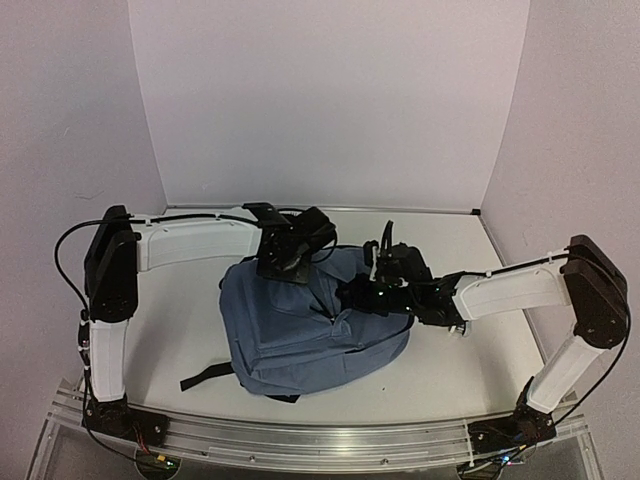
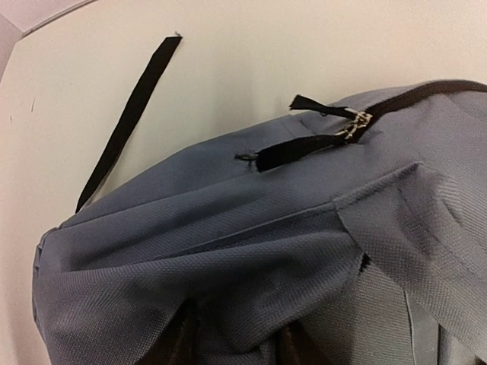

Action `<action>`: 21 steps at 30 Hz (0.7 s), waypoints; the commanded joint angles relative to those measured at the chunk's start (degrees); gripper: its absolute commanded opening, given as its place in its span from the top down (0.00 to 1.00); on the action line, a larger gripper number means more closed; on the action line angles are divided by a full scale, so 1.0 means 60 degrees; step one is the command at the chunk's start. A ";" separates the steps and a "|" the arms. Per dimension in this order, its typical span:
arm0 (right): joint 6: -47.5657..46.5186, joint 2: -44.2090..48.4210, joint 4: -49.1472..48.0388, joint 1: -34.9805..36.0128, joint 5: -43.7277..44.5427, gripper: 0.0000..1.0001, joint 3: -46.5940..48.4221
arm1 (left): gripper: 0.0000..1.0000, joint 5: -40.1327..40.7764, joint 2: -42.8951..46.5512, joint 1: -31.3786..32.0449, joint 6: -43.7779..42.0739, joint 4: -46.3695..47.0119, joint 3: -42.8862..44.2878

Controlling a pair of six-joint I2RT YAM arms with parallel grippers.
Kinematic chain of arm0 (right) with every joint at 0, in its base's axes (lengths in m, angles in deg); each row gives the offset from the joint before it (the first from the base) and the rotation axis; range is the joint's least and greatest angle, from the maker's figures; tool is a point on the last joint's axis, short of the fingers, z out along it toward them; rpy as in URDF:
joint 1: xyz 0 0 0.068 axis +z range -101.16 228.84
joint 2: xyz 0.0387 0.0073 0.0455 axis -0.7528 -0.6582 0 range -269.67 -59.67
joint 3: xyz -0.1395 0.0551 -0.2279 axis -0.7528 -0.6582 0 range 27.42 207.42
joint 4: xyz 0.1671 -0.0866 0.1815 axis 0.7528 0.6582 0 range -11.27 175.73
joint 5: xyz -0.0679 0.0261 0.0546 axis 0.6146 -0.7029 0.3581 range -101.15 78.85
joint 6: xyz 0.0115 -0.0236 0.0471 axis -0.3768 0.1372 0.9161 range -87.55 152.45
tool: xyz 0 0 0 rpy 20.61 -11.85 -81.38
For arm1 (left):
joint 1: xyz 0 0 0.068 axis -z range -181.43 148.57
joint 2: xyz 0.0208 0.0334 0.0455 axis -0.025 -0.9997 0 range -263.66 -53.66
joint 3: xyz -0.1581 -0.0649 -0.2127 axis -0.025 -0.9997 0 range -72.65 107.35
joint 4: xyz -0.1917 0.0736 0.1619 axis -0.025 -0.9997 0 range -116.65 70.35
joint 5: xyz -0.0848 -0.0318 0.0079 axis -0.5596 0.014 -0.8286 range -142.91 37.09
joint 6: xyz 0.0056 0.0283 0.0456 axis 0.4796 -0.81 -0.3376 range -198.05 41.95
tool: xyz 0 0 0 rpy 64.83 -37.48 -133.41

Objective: Pack the student bag
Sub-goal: Pick up the personal item from the center of the board.

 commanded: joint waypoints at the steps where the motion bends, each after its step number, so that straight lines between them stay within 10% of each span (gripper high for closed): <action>1: -0.0390 -0.0124 0.0611 -0.0028 0.0583 1.00 0.0236 | 0.82 -0.0471 0.1591 -0.0261 -0.0508 0.0442 -0.0872; 13: -0.0503 -0.0962 0.0939 0.0096 0.0352 1.00 0.0789 | 1.00 -0.4557 0.4675 -0.1393 -0.0953 0.4427 -0.3890; 21: -0.1237 0.0808 0.2710 -0.0075 0.1200 0.52 0.1174 | 1.00 -0.5941 0.4998 -0.2170 -0.1066 0.4924 -0.4701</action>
